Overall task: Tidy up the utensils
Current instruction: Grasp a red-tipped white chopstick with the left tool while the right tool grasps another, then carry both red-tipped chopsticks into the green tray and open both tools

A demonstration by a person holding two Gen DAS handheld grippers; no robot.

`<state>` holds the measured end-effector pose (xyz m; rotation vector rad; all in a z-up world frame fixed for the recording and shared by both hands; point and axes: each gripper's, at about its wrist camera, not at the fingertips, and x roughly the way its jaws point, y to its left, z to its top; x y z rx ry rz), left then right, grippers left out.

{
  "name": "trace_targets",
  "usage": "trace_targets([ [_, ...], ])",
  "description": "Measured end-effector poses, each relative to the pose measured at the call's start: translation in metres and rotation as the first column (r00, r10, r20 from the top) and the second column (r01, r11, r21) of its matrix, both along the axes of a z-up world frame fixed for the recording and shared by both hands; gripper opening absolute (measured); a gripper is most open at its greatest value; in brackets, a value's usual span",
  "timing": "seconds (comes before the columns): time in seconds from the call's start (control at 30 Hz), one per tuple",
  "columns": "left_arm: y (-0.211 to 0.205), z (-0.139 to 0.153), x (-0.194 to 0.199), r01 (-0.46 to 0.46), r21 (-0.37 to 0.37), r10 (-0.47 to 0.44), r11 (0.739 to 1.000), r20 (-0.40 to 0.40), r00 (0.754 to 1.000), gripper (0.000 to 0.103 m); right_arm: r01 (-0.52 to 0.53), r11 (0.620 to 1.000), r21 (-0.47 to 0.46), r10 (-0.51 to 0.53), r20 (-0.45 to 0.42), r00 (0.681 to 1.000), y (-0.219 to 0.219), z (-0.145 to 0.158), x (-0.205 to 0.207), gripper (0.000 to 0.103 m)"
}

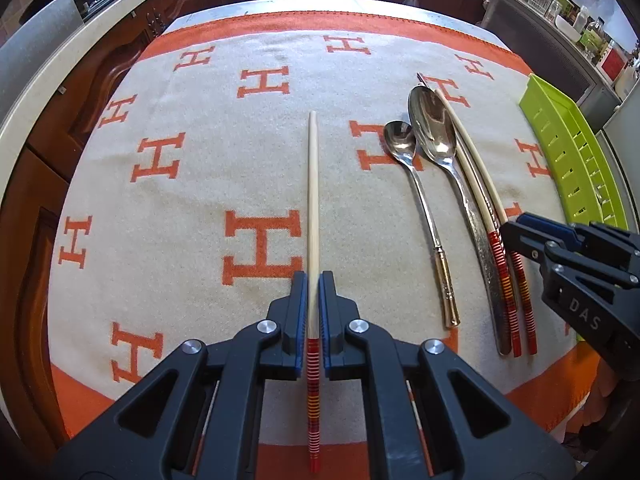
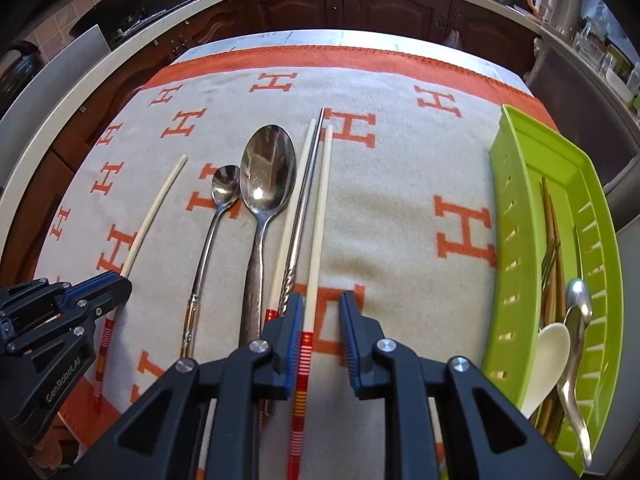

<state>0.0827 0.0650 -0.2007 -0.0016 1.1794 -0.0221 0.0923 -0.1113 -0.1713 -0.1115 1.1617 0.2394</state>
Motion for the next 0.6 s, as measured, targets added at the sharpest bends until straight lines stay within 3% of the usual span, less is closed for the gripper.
trace_targets([
  [0.13,-0.001,0.000,0.001,-0.003,0.006,0.003,1.000,0.006,1.000,0.005,0.016,1.000,-0.003,-0.016,0.000,1.000,-0.004,0.000,-0.001,0.006],
  [0.4,0.000,0.000,0.002,-0.013,-0.002,0.013,1.000,0.000,1.000,0.004,0.079,0.990,0.117,-0.073,-0.055,0.996,-0.022,0.003,-0.007,0.005],
  [0.6,0.008,0.001,-0.003,-0.044,-0.042,0.043,0.998,-0.024,0.999,0.003,0.106,0.971,0.216,-0.098,-0.048,0.994,-0.037,0.019,-0.023,0.005],
])
